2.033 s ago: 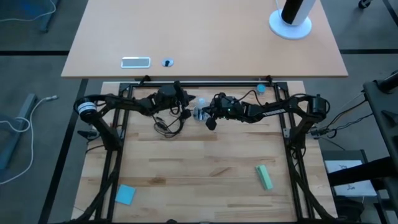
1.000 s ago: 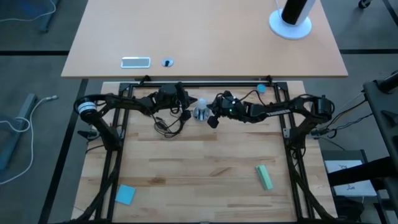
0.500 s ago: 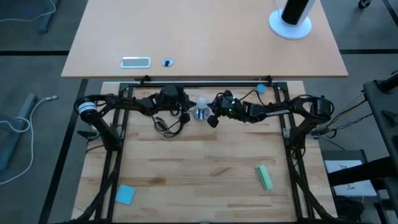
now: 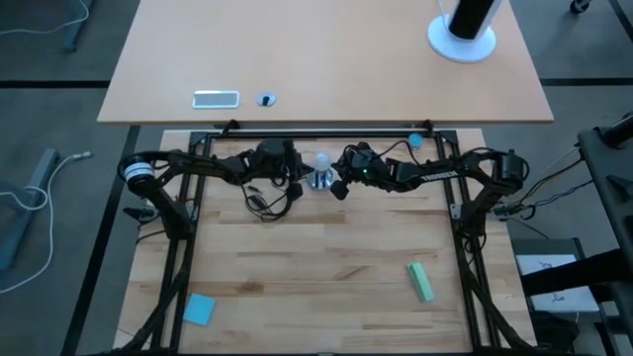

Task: Screw lightbulb
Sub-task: Remove the lightbulb from the lamp

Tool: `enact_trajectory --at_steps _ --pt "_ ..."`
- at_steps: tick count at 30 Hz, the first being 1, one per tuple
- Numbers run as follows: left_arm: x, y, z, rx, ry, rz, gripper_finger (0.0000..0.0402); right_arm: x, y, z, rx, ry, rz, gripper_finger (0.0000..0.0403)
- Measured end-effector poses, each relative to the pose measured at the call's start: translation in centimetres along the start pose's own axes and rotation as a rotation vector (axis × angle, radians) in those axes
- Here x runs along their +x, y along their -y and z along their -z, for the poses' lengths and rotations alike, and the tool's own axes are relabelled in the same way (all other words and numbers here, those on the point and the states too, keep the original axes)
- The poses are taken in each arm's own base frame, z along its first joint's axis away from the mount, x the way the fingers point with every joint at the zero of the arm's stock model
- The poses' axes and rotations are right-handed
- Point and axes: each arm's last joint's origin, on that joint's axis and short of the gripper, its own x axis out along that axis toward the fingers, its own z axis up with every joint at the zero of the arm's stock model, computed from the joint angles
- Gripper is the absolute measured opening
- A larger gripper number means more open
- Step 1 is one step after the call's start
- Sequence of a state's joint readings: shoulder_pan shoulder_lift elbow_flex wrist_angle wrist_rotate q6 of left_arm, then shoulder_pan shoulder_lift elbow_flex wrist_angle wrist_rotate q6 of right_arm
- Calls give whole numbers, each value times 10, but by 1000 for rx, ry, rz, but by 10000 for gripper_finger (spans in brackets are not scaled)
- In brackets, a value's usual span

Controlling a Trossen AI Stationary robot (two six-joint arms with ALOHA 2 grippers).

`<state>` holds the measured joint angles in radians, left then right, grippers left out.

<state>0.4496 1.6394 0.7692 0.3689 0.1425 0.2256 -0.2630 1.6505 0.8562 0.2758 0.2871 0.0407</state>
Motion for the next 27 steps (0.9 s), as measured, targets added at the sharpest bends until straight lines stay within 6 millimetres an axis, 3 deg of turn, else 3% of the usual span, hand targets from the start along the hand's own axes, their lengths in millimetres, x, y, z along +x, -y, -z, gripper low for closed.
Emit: enact_trajectory --at_steps 7,13,27 --pt "-3 -3 6 -5 -86 -115 0 -1 -1 6 -10 -60 -2 0" --pt "-3 -12 -8 13 42 -183 0 -5 -6 1 -47 -35 -132 0" --pt "-2 -10 -13 56 76 -68 0 -5 -4 -6 -38 30 -106 0"
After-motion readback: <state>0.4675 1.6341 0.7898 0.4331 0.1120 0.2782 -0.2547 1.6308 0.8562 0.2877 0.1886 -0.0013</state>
